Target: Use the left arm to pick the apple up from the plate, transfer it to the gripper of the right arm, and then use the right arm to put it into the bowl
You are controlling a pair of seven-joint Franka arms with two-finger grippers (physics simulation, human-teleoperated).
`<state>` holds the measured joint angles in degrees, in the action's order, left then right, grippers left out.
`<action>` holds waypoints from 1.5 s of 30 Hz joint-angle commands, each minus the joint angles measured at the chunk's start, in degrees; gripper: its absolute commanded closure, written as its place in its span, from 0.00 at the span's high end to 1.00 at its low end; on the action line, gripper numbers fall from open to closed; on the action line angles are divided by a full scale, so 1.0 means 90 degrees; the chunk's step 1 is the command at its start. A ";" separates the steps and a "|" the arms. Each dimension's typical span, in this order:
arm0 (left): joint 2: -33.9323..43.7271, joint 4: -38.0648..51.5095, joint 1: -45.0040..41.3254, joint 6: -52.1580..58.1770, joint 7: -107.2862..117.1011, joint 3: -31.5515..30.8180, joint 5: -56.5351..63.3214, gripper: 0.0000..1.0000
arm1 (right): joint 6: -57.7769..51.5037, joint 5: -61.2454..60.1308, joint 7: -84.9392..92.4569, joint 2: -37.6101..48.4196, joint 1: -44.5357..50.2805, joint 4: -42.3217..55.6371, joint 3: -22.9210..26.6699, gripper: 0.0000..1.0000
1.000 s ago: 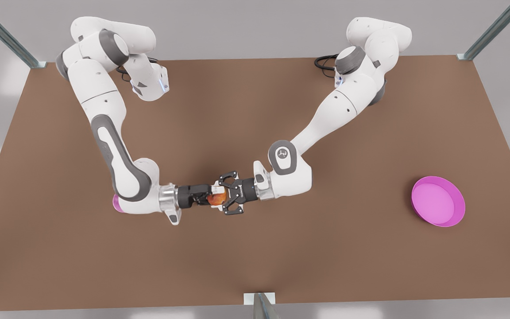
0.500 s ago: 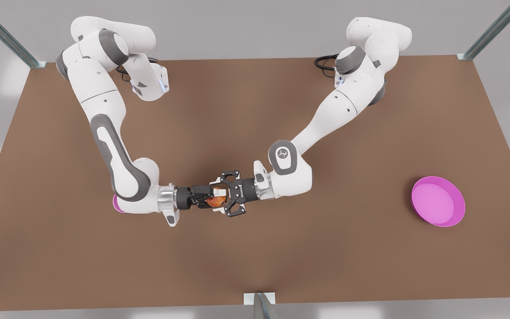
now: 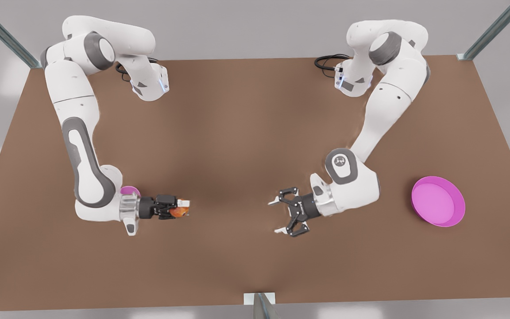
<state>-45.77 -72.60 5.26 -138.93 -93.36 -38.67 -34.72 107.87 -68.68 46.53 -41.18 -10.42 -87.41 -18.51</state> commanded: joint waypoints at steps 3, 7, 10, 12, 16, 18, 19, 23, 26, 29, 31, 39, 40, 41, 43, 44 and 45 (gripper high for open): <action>0.1588 -0.0068 0.1350 0.5601 0.7128 0.0098 0.4765 1.00 | -0.0081 0.2288 -0.0561 0.0113 -0.0424 0.0181 0.0045 0.71; 0.2419 0.0186 0.1701 0.6550 0.9494 0.0088 0.5939 1.00 | 0.0085 0.3792 -0.0795 0.0103 -0.0600 0.0298 0.0055 0.71; 0.4557 -0.1483 -0.1286 0.5535 0.9592 0.4619 0.3721 1.00 | 0.0202 0.4534 -0.0961 0.0113 -0.0815 0.0376 0.0114 0.71; 0.4597 -0.1377 -0.1326 0.5456 0.9895 0.4688 0.3712 1.00 | 0.0202 0.5296 -0.1381 0.0113 -0.0854 0.0415 0.0104 0.71; 0.3894 -0.0527 -0.1355 0.5895 1.0207 0.4678 0.3780 1.00 | -0.0315 0.6038 -0.1840 0.0376 -0.1030 0.0298 0.0094 0.71; 0.3904 -0.0527 -0.1375 0.5934 1.0285 0.4668 0.3780 1.00 | -0.0335 0.6273 -0.2006 0.0581 -0.1137 -0.0052 0.0094 0.71; 0.3904 -0.0527 -0.1394 0.5934 1.0334 0.4668 0.3780 1.00 | -0.0335 0.6449 -0.2114 0.0669 -0.1137 -0.0258 0.0084 0.71; 0.3796 -0.0517 -0.1463 0.5886 1.0831 0.4668 0.3780 1.00 | -0.0315 0.6664 -0.2172 0.0953 -0.1274 -0.0844 0.0084 0.71; 0.3786 -0.0517 -0.1473 0.5866 1.1154 0.4658 0.3790 1.00 | -0.0237 0.6674 -0.2172 0.0924 -0.1274 -0.0991 0.0075 0.71; 0.3786 -0.0517 -0.1473 0.5866 1.1164 0.4658 0.3780 1.00 | 0.0056 0.6684 -0.2172 0.0797 -0.1264 -0.0971 0.0075 0.71; 0.3786 -0.0517 -0.1473 0.5866 1.1164 0.4668 0.3770 1.00 | 0.0221 0.6879 -0.2172 0.0709 -0.1274 -0.0962 0.0084 0.71; 0.3786 -0.0517 -0.1473 0.5876 1.1174 0.4658 0.3770 1.00 | 0.0583 0.7103 -0.2114 0.0494 -0.1313 -0.0952 0.0084 0.73; 0.3786 -0.0517 -0.1482 0.5876 1.1184 0.4658 0.3760 1.00 | 0.0583 0.7103 -0.2114 0.0474 -0.1332 -0.0962 0.0084 0.74; 0.3786 -0.0517 -0.1482 0.5876 1.1184 0.4658 0.3760 1.00 | 0.0583 0.7103 -0.2104 0.0455 -0.1332 -0.0962 0.0084 0.76; 0.3786 -0.0517 -0.1482 0.5886 1.1184 0.4658 0.3751 1.00 | 0.0564 0.7103 -0.2104 0.0455 -0.1332 -0.0962 0.0084 0.82; 0.3786 -0.0517 -0.1482 0.5886 1.1184 0.4658 0.3751 1.00 | 0.0564 0.7103 -0.2104 0.0455 -0.1332 -0.0962 0.0084 0.83; 0.3786 -0.0517 -0.1531 0.5886 1.1184 0.4658 0.3760 1.00 | 0.0564 0.7103 -0.2104 0.0455 -0.1332 -0.0962 0.0084 0.84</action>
<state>-11.75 -77.28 -8.27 -86.06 -3.56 3.26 -0.91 112.36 -4.85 30.01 -37.14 -22.41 -96.09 -17.74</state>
